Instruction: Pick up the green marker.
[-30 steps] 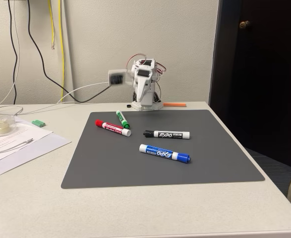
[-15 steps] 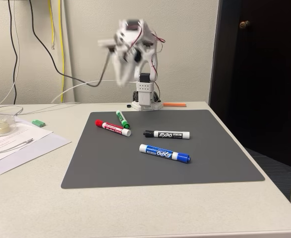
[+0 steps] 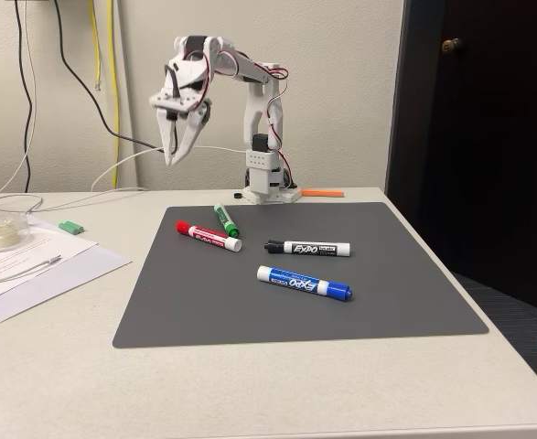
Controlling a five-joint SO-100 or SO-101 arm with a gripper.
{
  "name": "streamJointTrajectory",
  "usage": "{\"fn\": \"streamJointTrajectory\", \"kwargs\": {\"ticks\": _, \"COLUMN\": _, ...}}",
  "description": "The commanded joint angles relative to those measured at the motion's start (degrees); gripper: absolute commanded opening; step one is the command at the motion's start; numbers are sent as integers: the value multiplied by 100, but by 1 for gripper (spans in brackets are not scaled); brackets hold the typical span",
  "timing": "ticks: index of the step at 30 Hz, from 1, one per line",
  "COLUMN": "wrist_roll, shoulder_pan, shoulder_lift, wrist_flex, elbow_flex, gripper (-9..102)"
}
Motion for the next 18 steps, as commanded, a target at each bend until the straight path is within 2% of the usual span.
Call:
{"fn": "streamJointTrajectory", "kwargs": {"ticks": 1, "wrist_roll": -176, "shoulder_pan": 0, "shoulder_lift": 352, "wrist_flex": -264, "elbow_flex": 1055, "gripper": 0}}
{"fn": "streamJointTrajectory", "kwargs": {"ticks": 6, "wrist_roll": -404, "shoulder_pan": -26, "shoulder_lift": 431, "wrist_flex": -659, "elbow_flex": 2162, "gripper": 0}}
{"fn": "streamJointTrajectory", "kwargs": {"ticks": 13, "wrist_roll": -413, "shoulder_pan": -79, "shoulder_lift": 1397, "wrist_flex": -1380, "elbow_flex": 3709, "gripper": 0}}
{"fn": "streamJointTrajectory", "kwargs": {"ticks": 18, "wrist_roll": -264, "shoulder_pan": -193, "shoulder_lift": 1828, "wrist_flex": -1187, "elbow_flex": 4034, "gripper": 0}}
